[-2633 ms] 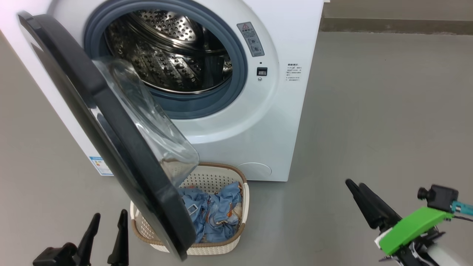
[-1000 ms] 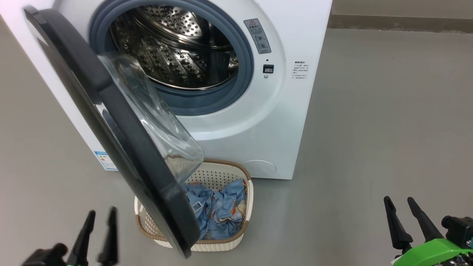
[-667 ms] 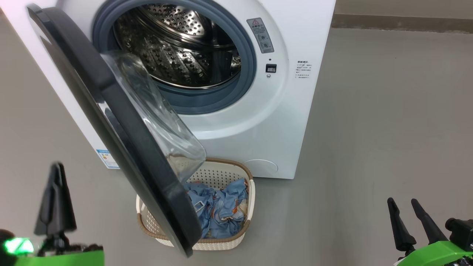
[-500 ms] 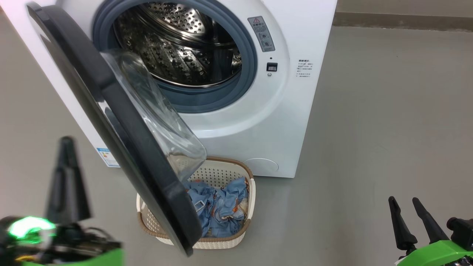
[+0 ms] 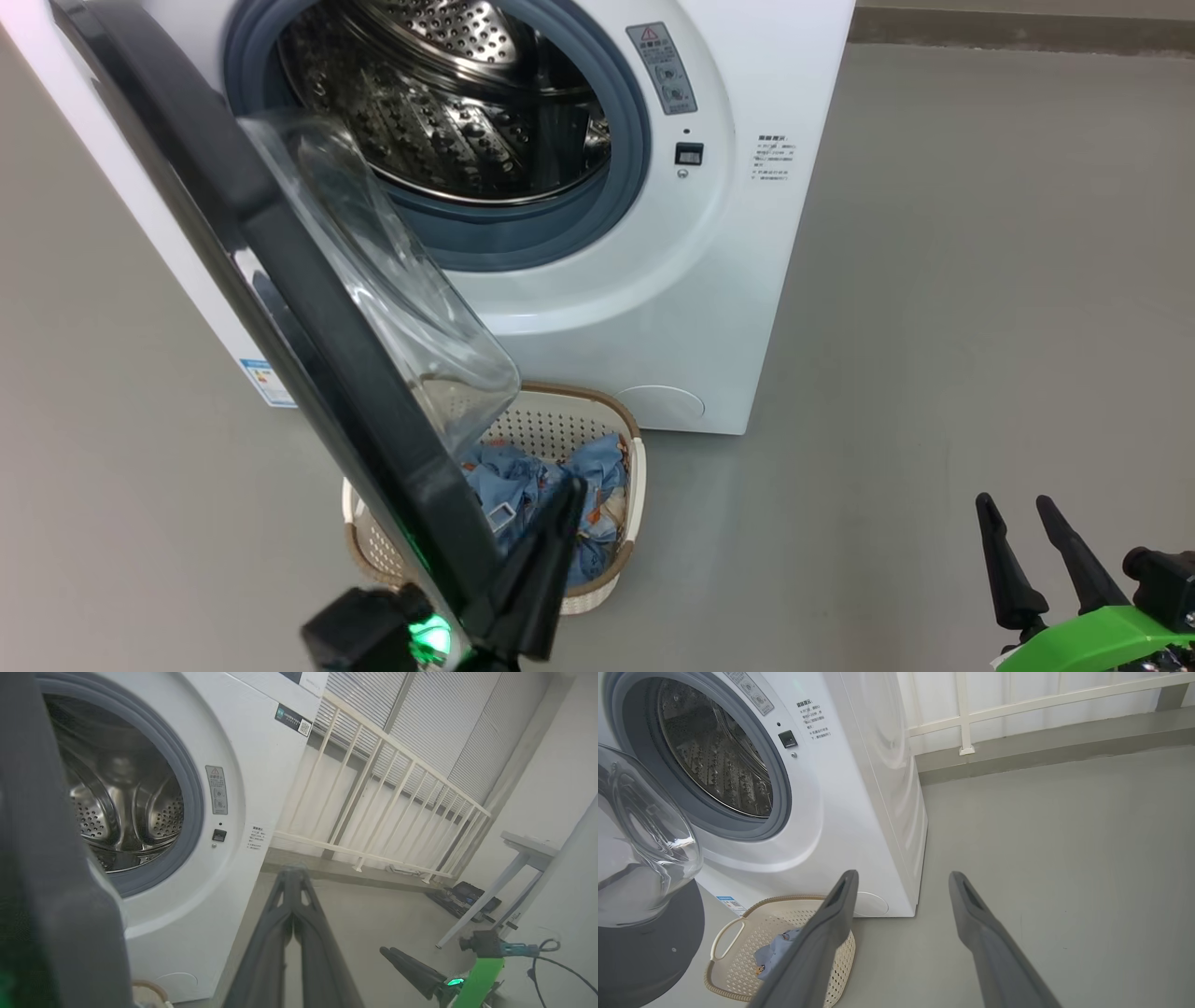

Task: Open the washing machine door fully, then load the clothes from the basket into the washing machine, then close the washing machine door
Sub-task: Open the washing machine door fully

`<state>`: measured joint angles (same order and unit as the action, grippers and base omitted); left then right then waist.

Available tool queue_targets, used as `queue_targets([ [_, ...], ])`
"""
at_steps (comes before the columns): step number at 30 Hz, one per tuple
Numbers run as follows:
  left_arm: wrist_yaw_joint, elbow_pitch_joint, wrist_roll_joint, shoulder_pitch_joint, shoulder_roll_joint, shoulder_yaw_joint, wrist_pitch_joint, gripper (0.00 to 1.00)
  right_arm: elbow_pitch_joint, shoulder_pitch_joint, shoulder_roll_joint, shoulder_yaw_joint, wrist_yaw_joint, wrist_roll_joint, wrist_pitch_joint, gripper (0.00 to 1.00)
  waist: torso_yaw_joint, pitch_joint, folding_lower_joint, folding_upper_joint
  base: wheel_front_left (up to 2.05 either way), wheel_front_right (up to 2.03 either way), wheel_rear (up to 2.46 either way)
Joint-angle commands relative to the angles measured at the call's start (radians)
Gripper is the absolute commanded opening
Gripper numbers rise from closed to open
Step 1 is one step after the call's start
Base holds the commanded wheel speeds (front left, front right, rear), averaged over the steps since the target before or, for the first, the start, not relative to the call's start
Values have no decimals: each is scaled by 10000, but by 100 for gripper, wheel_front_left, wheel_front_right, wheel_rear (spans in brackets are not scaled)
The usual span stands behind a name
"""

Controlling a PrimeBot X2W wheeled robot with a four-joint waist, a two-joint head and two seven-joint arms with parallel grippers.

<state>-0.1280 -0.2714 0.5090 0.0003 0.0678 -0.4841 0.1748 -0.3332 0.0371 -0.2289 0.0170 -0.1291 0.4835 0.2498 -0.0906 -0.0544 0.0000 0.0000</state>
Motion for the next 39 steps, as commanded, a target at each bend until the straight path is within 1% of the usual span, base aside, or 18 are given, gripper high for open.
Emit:
queue_targets([
  [1,-27,255,263,-141,-27,183,-28,0,270,156,-145,-186,-16,-172,120,100,6,-41,0,0,0,0,0],
  [10,70,2068,577,-386,-54,449,145,0,303,197,-113,-137,-16,-238,120,100,-10,-112,0,0,0,0,0],
  [15,107,2725,714,-585,-61,717,331,0,315,167,-128,-165,-16,-251,120,100,-48,-77,0,0,0,0,0],
  [21,91,3147,812,-658,-60,791,482,0,332,131,-161,-164,-16,-266,120,100,-175,29,0,0,0,0,0],
  [28,139,3430,862,-628,-47,915,581,0,401,15,-206,-201,-16,-298,120,100,-628,195,0,0,0,0,0],
  [35,178,3572,877,-630,10,1000,633,0,437,32,-253,-265,-16,-277,120,100,-1256,291,0,0,0,0,0],
  [39,248,3546,684,-599,103,932,655,0,421,37,-278,-314,-16,-245,120,100,-1650,345,0,0,0,0,0],
])
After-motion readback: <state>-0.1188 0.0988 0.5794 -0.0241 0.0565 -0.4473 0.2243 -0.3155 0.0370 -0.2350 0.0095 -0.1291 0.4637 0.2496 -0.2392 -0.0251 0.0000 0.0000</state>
